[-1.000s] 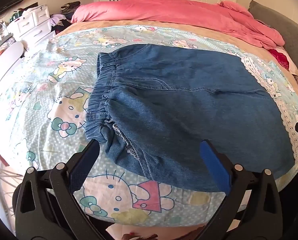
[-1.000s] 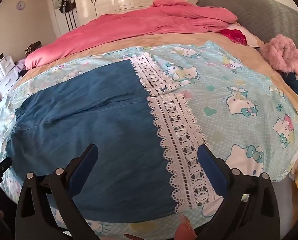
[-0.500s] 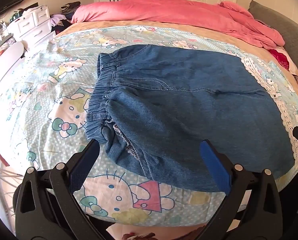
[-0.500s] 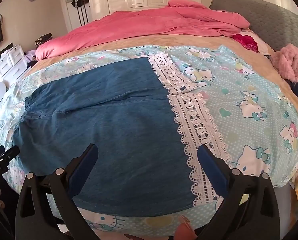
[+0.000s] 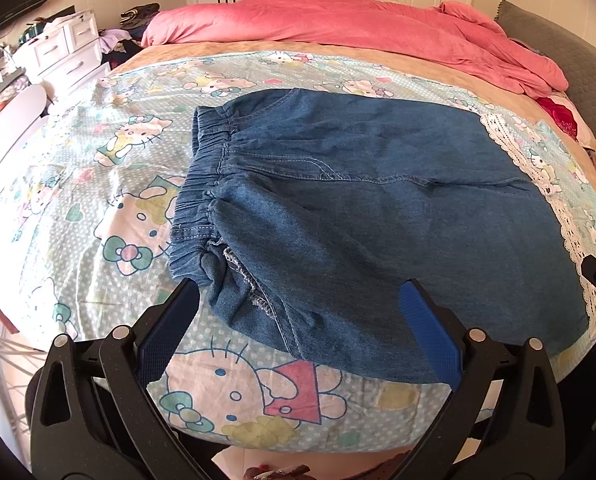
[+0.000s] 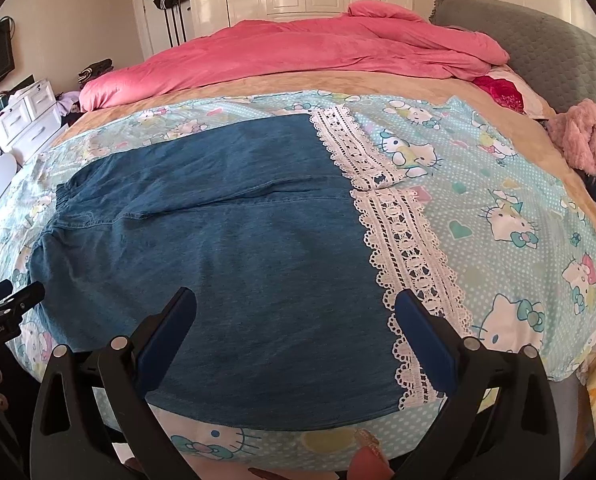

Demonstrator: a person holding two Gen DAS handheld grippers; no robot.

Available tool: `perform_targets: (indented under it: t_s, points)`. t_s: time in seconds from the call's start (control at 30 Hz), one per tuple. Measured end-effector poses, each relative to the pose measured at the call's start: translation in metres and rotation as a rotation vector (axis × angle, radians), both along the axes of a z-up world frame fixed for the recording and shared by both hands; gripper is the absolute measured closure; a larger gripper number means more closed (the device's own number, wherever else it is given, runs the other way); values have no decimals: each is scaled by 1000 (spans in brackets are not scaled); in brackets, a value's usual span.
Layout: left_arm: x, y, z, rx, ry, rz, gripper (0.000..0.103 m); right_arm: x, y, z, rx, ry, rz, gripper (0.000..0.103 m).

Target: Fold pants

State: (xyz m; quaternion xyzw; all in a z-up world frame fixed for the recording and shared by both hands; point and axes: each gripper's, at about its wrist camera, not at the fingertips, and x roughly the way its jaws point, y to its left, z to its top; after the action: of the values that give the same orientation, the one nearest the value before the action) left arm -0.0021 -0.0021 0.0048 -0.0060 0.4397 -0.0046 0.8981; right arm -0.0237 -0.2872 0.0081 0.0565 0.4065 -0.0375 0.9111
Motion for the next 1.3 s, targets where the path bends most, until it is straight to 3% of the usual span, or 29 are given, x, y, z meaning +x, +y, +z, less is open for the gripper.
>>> perform_targets:
  t_s: [1.3]
  points:
    - [3, -5, -1, -4, 4, -21, 8, 9, 18, 0, -17, 10, 67, 4]
